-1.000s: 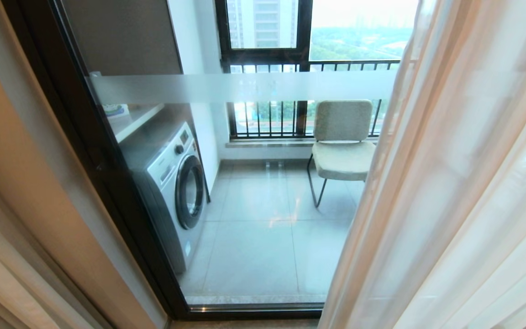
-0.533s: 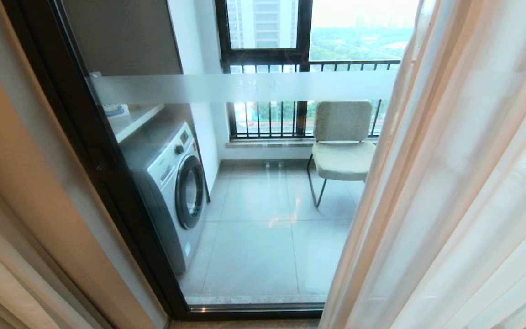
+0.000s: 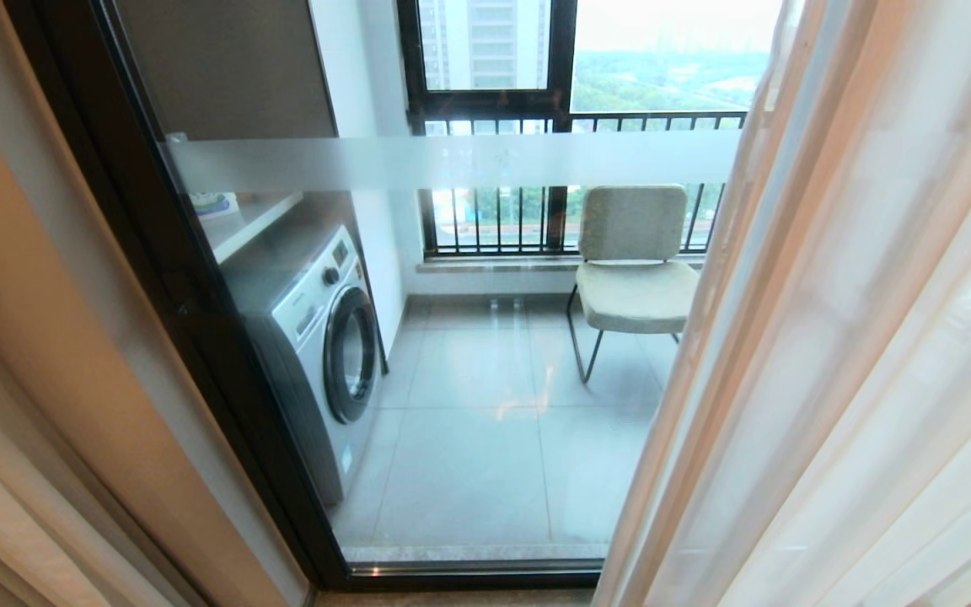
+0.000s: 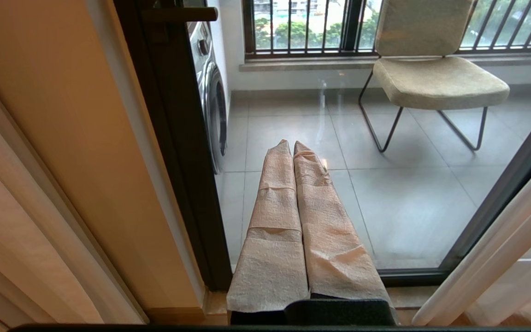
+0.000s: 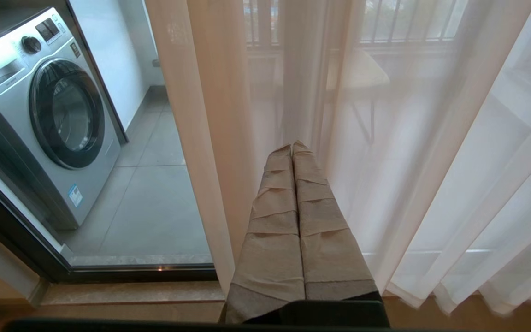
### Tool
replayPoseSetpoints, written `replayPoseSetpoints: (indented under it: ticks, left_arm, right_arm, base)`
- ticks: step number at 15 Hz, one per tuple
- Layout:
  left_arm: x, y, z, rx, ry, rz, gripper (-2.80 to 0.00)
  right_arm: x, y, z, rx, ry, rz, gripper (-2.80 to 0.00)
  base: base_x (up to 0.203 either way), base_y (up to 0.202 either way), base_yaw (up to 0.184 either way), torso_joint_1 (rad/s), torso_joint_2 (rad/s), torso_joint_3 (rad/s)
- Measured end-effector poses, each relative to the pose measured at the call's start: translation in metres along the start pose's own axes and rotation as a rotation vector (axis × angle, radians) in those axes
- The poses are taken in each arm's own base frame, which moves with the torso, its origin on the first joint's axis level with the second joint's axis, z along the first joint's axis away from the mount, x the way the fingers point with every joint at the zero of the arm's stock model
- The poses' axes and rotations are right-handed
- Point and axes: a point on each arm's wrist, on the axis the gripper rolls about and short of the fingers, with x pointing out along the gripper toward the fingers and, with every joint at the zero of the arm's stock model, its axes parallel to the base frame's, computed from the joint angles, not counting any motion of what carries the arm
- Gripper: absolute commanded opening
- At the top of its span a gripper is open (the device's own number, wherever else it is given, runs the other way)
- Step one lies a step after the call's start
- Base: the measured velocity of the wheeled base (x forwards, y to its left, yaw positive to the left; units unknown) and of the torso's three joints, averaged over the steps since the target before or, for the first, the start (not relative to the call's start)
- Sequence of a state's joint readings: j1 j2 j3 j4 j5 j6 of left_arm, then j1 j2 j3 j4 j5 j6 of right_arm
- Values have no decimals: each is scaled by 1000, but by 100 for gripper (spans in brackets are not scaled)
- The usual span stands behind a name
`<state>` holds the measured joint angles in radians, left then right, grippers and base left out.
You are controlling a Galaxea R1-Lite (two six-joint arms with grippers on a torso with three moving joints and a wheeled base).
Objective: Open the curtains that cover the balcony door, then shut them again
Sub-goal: Close the inner curtains on both sides
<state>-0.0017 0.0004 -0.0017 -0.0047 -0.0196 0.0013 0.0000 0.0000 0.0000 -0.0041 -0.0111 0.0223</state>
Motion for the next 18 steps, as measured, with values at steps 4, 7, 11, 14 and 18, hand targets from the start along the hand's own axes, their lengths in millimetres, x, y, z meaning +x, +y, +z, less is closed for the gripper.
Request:
replayPoseSetpoints:
  ticks: [4,7,11,14,18]
  left_arm:
    - [0,0,0,0,0,-1,-280]
    - [0,0,0,0,0,-1,-280]
    - [0,0,0,0,0,-1,-280]
    - [0,0,0,1,0,-1,-280]
    - [0,0,0,0,1,-1,-280]
  right_arm:
    - [0,0,0,4,-1,-1,-280]
    - [0,0,0,5,-1,-1,-280]
    - [0,0,0,5,-1,-1,-280]
    - [0,0,0,5,-1,-1,-280]
    - [0,0,0,4,-2,-1,-280]
  base:
    - [0,0,0,0,0,0]
    - [0,0,0,0,0,0]
    - [0,0,0,0,0,0]
    - [0,0,0,0,0,0]
    - [0,0,0,0,0,0]
